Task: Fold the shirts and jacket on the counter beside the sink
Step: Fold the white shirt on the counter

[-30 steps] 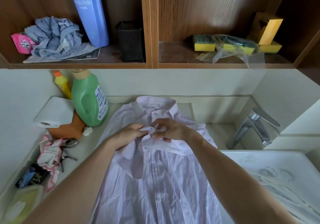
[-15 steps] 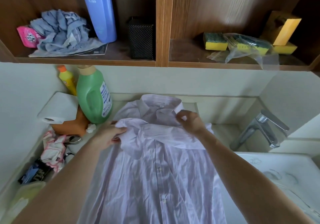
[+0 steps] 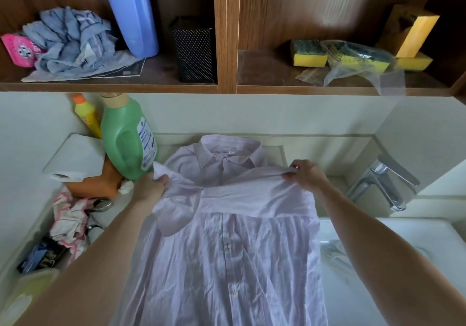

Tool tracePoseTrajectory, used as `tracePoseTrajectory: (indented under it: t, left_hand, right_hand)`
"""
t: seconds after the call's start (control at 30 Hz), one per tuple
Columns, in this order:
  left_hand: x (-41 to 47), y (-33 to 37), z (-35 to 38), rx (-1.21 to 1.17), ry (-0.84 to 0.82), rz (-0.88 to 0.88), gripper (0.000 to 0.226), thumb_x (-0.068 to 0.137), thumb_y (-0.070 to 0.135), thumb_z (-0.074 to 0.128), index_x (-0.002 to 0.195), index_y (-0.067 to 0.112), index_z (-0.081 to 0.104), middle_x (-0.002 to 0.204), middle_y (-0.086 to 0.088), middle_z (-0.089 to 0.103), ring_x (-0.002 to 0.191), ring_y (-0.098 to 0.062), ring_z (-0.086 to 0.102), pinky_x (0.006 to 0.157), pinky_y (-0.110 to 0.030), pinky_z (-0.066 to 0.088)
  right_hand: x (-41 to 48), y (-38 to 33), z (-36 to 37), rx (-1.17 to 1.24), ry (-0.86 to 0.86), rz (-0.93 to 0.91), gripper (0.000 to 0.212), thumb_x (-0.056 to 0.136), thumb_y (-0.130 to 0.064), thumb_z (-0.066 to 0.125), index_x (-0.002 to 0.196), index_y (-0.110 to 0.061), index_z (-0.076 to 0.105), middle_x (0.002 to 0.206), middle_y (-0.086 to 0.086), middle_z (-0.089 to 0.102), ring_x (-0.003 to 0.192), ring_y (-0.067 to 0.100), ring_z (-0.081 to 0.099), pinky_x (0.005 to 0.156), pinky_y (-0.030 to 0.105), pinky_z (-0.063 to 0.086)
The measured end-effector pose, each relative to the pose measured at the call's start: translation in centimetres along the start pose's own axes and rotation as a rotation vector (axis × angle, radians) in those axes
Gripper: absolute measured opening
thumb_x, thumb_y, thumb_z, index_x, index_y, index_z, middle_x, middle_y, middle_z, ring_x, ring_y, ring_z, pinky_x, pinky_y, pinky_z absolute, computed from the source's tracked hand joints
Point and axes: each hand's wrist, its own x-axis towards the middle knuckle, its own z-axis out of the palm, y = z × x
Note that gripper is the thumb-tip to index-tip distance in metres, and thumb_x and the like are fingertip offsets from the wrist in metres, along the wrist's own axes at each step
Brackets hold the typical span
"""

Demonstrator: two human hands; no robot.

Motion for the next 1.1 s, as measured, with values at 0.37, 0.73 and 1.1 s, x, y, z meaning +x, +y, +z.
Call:
tracePoseTrajectory:
  t: [0.37, 0.73, 1.1]
  left_hand:
    - [-0.4, -0.9, -0.5, -0.295, -0.297, -0.156, 0.043, 0.083, 0.007, 0.078, 0.109, 0.037, 0.062, 0.105, 0.004, 0.072, 0.090, -0.016, 0.070, 0.087, -0.044, 0.055]
    - [-1.6, -0.8, -0.6, -0.214, -0.239, -0.220, 0.029, 0.095, -0.008, 0.042, 0.113, 0.003, 0.063, 0.096, -0.015, 0.068, 0.080, -0.028, 0.064, 0.051, -0.031, 0.054]
    - [-1.7, -2.4, -1.4, -0.003, -0.360, -0.010, 0.023, 0.080, 0.029, 0.082, 0.084, 0.008, 0.074, 0.070, -0.010, 0.067, 0.061, -0.022, 0.059, 0.061, -0.031, 0.046]
  right_hand:
    - [-0.3, 2.0, -2.0, 0.296, -0.024, -0.038, 0.018, 0.086, -0.023, 0.077, 0.099, -0.014, 0.069, 0.087, 0.009, 0.073, 0.076, 0.020, 0.060, 0.069, 0.031, 0.044]
    - [-0.2, 2.1, -0.5, 0.263, 0.060, -0.033, 0.012, 0.087, -0.009, 0.069, 0.092, -0.020, 0.071, 0.075, 0.001, 0.066, 0.066, 0.017, 0.059, 0.051, 0.022, 0.042]
    - [0.1, 2.3, 0.0, 0.248, 0.064, 0.020, 0.013, 0.092, -0.021, 0.065, 0.103, -0.017, 0.070, 0.079, 0.006, 0.069, 0.056, 0.014, 0.053, 0.043, 0.019, 0.038]
